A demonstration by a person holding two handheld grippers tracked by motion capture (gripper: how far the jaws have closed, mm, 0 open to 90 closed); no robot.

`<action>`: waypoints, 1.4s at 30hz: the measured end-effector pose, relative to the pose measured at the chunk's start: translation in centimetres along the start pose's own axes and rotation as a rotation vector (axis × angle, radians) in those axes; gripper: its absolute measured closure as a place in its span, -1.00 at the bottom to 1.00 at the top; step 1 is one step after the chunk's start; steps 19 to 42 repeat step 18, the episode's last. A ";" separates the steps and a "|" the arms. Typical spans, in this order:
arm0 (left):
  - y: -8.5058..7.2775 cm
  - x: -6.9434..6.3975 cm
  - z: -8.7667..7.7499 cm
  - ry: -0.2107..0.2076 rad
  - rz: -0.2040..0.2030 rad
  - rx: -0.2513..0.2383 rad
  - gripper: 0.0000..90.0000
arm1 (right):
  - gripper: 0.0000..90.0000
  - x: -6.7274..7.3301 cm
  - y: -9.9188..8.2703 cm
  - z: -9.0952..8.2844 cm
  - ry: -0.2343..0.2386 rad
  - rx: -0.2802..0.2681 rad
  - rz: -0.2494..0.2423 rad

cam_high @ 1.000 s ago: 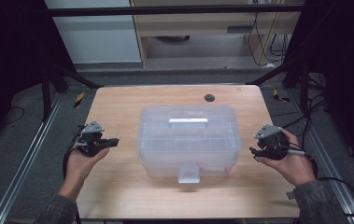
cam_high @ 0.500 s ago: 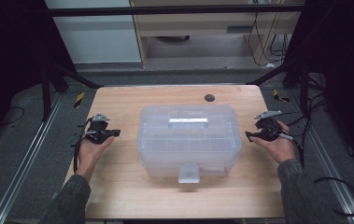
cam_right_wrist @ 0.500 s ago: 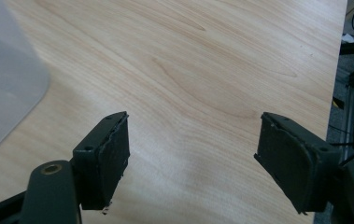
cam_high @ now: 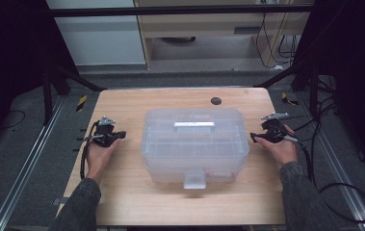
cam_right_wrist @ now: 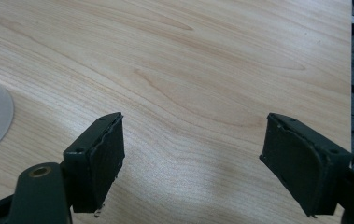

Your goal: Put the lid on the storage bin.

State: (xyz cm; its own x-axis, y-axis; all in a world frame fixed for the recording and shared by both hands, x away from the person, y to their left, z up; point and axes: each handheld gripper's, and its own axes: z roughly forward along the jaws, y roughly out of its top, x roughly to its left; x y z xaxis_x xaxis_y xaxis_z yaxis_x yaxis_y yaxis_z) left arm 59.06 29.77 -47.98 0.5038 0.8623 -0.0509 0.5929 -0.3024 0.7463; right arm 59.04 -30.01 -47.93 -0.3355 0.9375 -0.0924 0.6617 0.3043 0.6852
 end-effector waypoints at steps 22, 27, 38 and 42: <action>-1.5 -0.3 2.4 0.194 -0.078 0.031 -0.84 | -0.98 1.6 -2.5 1.9 -0.024 -0.046 0.163; -1.5 -0.3 2.4 0.194 -0.078 0.031 -0.84 | -0.98 1.6 -2.5 1.9 -0.024 -0.046 0.163; -1.5 -0.3 2.4 0.194 -0.078 0.031 -0.84 | -0.98 1.6 -2.5 1.9 -0.024 -0.046 0.163; -1.5 -0.3 2.4 0.194 -0.078 0.031 -0.84 | -0.98 1.6 -2.5 1.9 -0.024 -0.046 0.163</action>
